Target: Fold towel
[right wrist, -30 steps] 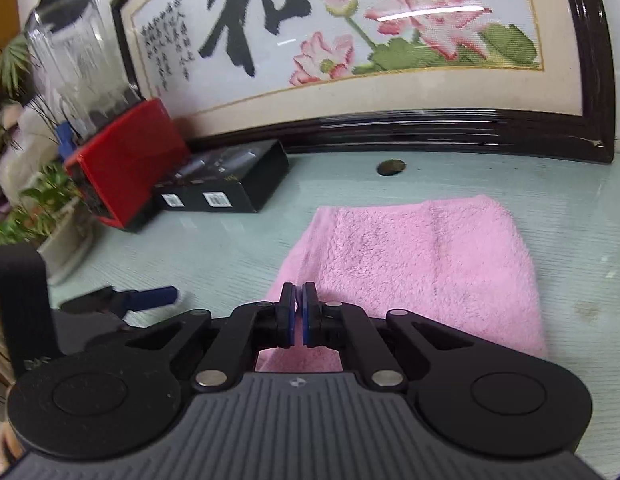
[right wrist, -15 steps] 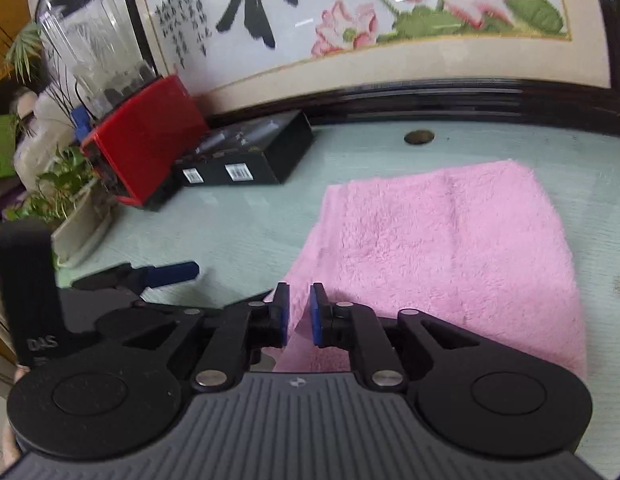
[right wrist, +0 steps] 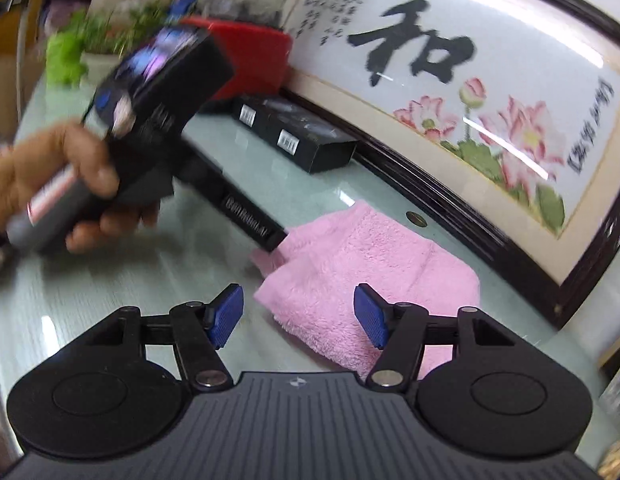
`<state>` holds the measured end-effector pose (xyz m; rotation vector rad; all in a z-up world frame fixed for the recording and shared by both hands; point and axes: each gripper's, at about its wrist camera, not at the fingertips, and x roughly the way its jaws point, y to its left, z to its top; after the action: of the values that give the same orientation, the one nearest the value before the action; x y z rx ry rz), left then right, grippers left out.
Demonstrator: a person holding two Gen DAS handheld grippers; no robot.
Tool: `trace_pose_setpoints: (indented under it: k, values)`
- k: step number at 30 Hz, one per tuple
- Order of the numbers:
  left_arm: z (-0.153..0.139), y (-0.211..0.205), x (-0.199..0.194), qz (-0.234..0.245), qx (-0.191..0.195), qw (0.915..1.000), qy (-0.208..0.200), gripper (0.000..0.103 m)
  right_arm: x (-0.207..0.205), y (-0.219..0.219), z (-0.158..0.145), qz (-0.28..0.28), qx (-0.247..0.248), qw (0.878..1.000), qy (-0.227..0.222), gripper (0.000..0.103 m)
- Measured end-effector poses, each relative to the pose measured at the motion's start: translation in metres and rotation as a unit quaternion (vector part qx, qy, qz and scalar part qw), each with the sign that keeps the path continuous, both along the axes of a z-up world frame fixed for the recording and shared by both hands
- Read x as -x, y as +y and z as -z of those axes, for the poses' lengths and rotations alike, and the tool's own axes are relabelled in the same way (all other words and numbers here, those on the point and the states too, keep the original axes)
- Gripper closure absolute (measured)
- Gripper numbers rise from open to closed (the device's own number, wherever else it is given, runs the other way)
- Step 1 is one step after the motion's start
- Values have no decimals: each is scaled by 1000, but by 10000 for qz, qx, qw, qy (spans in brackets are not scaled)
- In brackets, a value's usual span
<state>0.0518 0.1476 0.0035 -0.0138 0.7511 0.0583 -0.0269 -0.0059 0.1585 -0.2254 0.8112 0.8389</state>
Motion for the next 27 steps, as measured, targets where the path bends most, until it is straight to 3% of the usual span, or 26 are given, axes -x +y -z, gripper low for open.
trace_pose_setpoints:
  k: [4,9,12,14,18,21,22,26,27]
  values:
    - [0,1,0,-17,0,10000,7,0,6,21,5,-217,416,9985,-282,40]
    - [-1,2,0,-39,4,10000,23,0,1,30,13,-184,567,9975,-392,54]
    - [-1,3,0,-61,14,10000,41,0,-7,25,16,11,378,9991,-194,67]
    - [-1,4,0,-92,27,9999,51,0,-11,22,17,154,316,9994,-78,80]
    - [-1,8,0,-227,62,9997,69,0,-27,2,16,728,-257,9959,462,89]
    - [-1,11,-1,-330,86,9994,79,0,-46,-29,13,1557,-1022,9784,901,93]
    - [-2,13,-1,-356,104,9993,79,0,-54,-43,10,1973,-1384,9652,1011,93]
    - [-3,20,-1,-552,216,9982,68,0,-68,-81,-7,3168,-2294,9182,623,93]
    - [-4,22,-1,-580,231,9980,65,0,-70,-84,-9,3308,-2380,9116,540,93]
